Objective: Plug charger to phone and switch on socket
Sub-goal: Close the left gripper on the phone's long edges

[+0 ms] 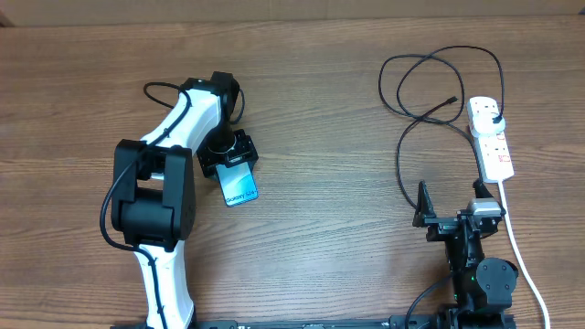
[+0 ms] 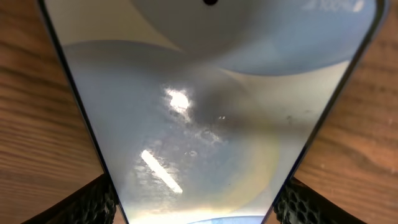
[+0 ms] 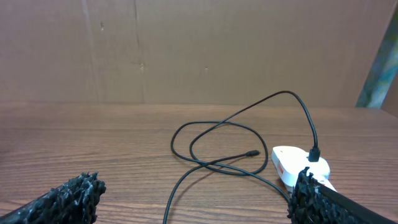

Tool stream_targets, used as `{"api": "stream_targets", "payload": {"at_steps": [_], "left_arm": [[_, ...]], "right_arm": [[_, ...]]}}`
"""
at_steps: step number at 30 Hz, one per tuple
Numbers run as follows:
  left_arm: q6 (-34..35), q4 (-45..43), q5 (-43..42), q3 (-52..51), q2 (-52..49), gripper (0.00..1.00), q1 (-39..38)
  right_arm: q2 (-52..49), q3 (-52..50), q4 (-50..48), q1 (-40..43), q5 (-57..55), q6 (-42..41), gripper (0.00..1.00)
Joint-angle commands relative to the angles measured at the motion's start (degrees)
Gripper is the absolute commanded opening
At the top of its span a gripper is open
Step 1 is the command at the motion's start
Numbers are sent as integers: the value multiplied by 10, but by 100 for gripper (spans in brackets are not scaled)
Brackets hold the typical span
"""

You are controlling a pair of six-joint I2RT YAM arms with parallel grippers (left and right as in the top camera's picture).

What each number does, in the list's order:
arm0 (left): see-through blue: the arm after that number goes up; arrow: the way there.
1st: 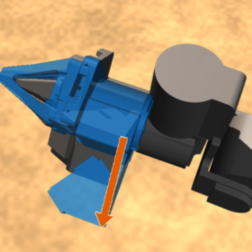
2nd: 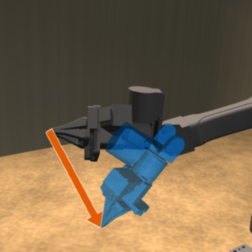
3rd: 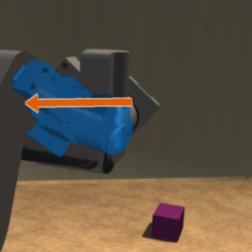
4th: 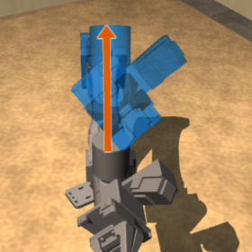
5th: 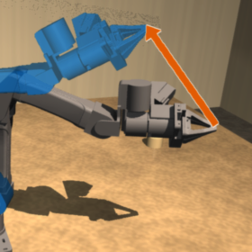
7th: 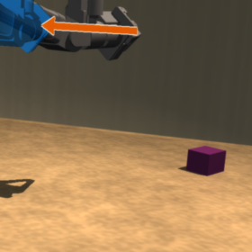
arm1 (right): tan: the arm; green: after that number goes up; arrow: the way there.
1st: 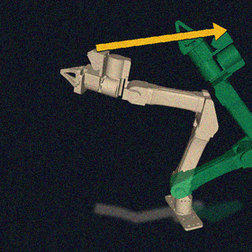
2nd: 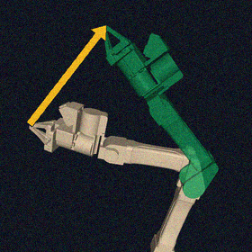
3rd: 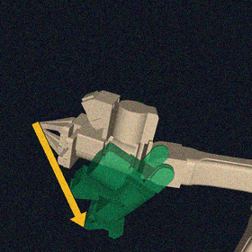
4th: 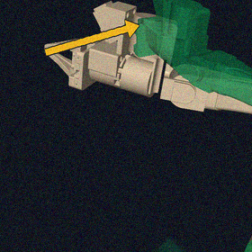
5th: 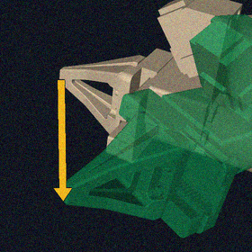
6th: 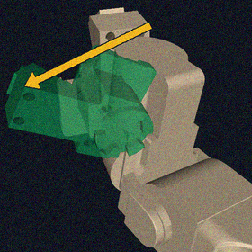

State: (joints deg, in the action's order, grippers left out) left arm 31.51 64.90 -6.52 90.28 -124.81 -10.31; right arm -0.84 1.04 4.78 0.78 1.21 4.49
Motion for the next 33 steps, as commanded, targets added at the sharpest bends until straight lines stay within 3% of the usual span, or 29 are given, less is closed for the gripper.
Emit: {"api": "stream_targets", "payload": {"at_steps": [1, 11, 17, 25, 33], "left_arm": [[4, -53, 60, -10, -10, 74, -18], [4, -130, 95, -101, -10, 100, -44], [-25, -144, 94, -124, -10, 100, -44], [-62, -136, 64, -124, -10, 92, -44], [-41, -126, 47, -124, -10, 74, -44]], "right_arm": [[7, -6, -2, 4, -3, 1, 100], [7, -6, -2, 4, -3, 1, 100], [7, -6, -2, 4, -3, 1, 100], [7, -6, -1, 4, -3, 1, 100], [7, -6, -2, 4, -3, 1, 100]]}}
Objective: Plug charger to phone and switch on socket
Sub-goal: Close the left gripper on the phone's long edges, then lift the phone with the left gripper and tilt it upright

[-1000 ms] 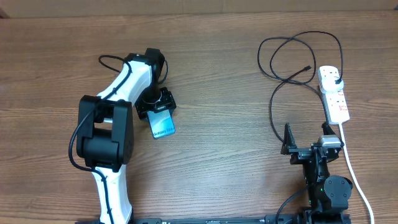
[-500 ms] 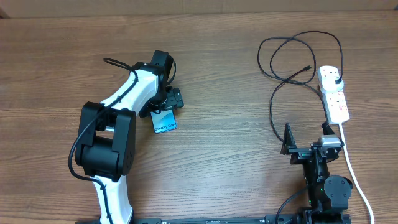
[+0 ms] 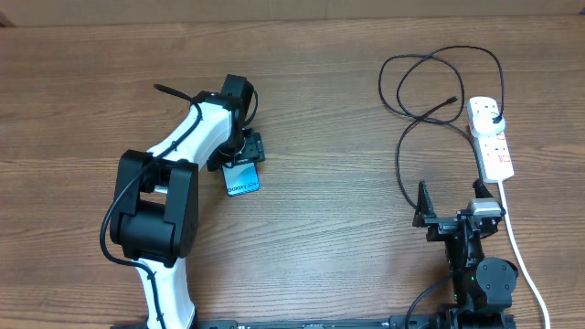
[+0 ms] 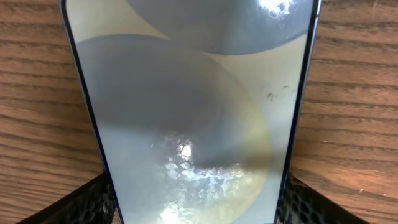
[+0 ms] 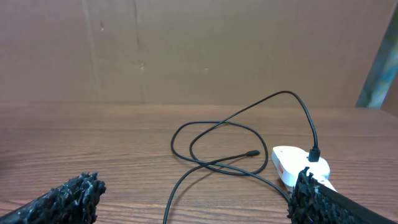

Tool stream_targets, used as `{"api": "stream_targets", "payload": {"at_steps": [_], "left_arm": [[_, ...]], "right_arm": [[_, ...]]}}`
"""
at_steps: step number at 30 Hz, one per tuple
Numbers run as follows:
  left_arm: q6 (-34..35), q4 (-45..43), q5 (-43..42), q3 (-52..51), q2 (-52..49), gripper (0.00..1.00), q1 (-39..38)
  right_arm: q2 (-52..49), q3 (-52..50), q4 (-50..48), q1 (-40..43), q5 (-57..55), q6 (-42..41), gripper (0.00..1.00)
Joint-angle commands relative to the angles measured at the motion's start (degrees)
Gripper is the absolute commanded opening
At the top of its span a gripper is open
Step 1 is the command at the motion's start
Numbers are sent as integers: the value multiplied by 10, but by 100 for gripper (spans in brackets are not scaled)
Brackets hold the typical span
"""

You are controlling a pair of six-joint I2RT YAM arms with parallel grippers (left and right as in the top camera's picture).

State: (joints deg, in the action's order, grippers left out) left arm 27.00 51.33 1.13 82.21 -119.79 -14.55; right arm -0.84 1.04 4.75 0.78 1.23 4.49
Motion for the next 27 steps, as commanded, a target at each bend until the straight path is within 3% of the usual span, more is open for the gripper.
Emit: {"api": "stream_targets", "payload": {"at_steps": [1, 5, 15, 19, 27], "left_arm": [[4, 16, -29, -43, -61, 71, -2], [5, 55, -31, -43, -61, 62, -2], [24, 41, -90, -43, -61, 59, -1], [23, 43, -128, -43, -61, 48, -1], [10, 87, -161, -22, -61, 47, -1]], "right_arm": [[7, -6, -1, 4, -3, 1, 100], [7, -6, -1, 4, -3, 1, 100], [7, -6, -1, 4, -3, 1, 100], [7, -6, -1, 4, -3, 1, 100], [7, -6, -1, 4, -3, 1, 100]]}}
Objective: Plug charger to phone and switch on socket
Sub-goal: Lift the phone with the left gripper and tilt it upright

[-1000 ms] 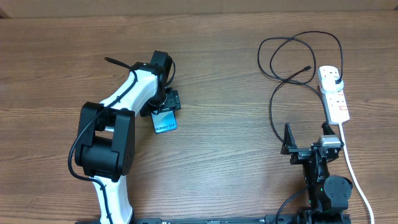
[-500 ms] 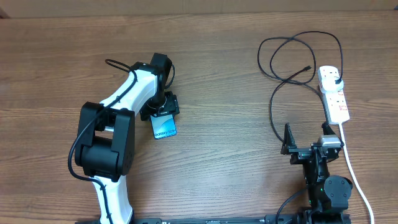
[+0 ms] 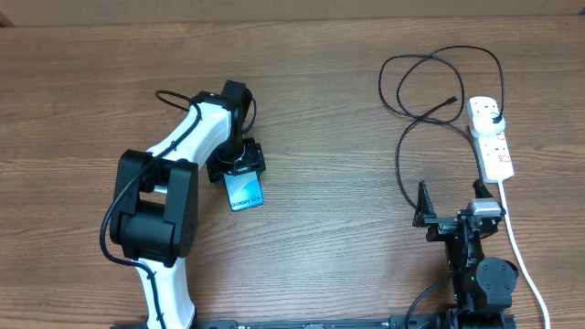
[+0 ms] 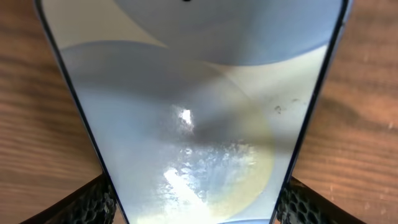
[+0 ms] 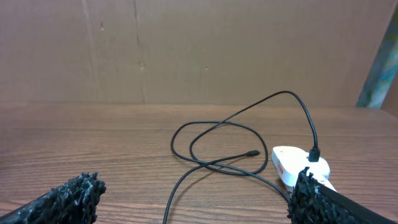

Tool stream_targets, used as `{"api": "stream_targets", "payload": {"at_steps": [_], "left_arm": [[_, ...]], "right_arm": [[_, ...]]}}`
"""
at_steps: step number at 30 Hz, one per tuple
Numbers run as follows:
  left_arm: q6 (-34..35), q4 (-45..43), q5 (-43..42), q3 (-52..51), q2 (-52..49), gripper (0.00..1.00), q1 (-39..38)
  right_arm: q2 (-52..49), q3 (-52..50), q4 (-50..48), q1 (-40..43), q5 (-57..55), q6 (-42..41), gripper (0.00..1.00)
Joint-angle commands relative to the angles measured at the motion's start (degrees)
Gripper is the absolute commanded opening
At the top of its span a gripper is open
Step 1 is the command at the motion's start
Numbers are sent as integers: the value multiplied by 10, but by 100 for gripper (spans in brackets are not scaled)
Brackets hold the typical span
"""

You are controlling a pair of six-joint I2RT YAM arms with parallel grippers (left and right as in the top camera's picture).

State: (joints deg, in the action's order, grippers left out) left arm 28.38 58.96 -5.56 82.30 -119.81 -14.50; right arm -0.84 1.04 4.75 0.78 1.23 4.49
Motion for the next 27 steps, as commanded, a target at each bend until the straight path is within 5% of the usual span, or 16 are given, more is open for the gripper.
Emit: {"api": "stream_targets", "payload": {"at_steps": [1, 8, 18, 27], "left_arm": [[-3, 21, -94, -14, -60, 47, -2], [-30, 124, -137, 85, -60, 44, -2], [-62, 136, -216, 109, -60, 44, -2], [-196, 178, -396, 109, -60, 44, -2]], "right_arm": [[7, -6, -1, 4, -3, 1, 100], [7, -6, -1, 4, -3, 1, 100], [7, -6, -1, 4, -3, 1, 100], [7, -6, -1, 4, -3, 1, 100]]}}
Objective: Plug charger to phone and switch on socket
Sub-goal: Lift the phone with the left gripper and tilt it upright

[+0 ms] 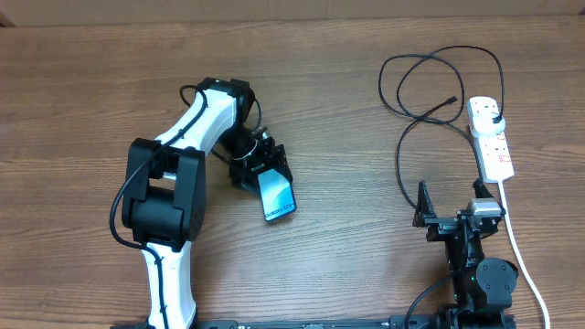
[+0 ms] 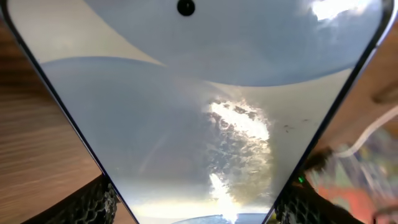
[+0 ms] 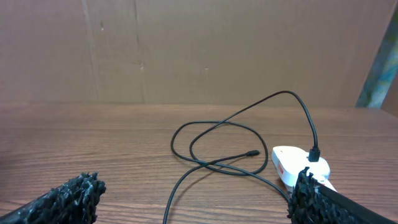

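Note:
My left gripper (image 1: 263, 178) is shut on the phone (image 1: 276, 196), a blue-screened handset held left of the table's middle, its free end pointing to the lower right. Its glossy screen (image 2: 199, 106) fills the left wrist view between the two fingers (image 2: 93, 202). The black charger cable (image 1: 430, 91) lies in loops at the right, its free plug tip (image 3: 251, 153) on the wood. The white socket strip (image 1: 491, 137) sits at the far right with the charger's plug in it. My right gripper (image 3: 193, 199) stands open near the front edge, nothing between its fingers.
A white lead (image 1: 521, 256) runs from the socket strip to the table's front edge, beside the right arm's base (image 1: 480, 274). A brown cardboard wall (image 3: 186, 50) stands behind the table.
My left gripper has carried the phone to the right and turned it, so its free end now points lower right. The right arm, cable and socket strip are unchanged.
My left gripper was shut on the phone at the table's left, then a little farther back, then nearer again with the phone pointing at the front edge. Now the phone is held farther right and angled. The right gripper stayed open and still throughout.

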Tool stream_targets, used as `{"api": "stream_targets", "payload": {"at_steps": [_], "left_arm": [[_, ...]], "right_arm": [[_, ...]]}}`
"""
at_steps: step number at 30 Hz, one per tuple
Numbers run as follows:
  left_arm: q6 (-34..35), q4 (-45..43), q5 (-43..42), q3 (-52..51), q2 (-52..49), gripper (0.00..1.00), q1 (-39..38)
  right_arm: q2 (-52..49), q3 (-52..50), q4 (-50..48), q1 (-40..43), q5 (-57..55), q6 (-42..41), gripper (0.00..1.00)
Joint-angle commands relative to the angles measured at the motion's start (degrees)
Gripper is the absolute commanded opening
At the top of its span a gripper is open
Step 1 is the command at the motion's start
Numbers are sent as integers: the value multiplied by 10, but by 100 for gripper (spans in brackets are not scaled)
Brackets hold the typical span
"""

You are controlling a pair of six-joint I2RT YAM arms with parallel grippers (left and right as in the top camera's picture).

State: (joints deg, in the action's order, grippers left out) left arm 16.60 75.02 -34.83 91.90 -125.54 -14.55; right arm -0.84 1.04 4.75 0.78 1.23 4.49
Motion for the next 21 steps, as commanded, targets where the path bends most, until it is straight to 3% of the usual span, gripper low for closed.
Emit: {"api": "stream_targets", "payload": {"at_steps": [1, 7, 14, 21], "left_arm": [[-94, 27, -118, 13, -3, 46, -2], [-109, 67, -183, 13, -3, 44, -1], [-109, 134, -349, 13, -3, 39, -1], [-128, 197, -362, 13, -3, 38, -2]], "right_arm": [[7, -6, -1, 4, -3, 1, 100], [7, -6, -1, 4, -3, 1, 100], [7, -6, -1, 4, -3, 1, 100], [7, -6, -1, 4, -3, 1, 100]]}}
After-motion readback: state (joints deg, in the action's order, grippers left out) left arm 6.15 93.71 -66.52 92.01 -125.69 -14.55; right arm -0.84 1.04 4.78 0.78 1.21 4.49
